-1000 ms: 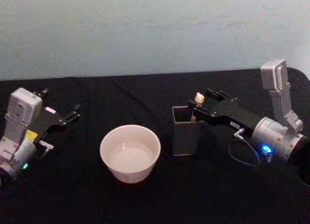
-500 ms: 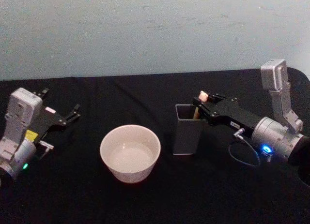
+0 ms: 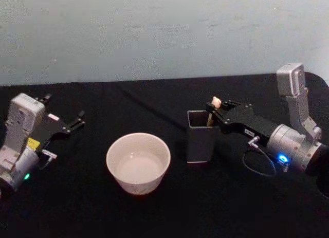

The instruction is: Pick up the stirring spoon with one hand, stir inside the cup, then place it back in its original position.

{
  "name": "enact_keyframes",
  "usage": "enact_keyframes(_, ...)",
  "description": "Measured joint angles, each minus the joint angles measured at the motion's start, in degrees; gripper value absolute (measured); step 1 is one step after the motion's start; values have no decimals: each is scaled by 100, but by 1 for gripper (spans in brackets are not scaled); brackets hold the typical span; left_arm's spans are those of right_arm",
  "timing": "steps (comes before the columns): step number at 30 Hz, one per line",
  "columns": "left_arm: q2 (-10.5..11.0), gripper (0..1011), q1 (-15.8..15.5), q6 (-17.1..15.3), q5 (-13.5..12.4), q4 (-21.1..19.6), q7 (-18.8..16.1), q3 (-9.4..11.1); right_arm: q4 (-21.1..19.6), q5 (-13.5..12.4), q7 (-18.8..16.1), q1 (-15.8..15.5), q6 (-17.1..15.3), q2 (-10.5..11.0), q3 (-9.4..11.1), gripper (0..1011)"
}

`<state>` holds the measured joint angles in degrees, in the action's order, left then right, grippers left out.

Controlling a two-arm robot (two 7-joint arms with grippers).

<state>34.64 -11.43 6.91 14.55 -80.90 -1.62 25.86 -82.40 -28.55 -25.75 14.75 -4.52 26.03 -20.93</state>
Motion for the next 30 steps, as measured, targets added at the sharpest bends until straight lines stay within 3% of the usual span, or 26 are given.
enact_keyframes(15, 0, 1001, 0, 0, 0, 0, 0, 0, -88, -116, -102, -18, -35, 19, -4, 221)
enact_keyframes(30, 0, 1001, 0, 0, 0, 0, 0, 0, -643, -430, -66, -67, -141, 186, 95, 221)
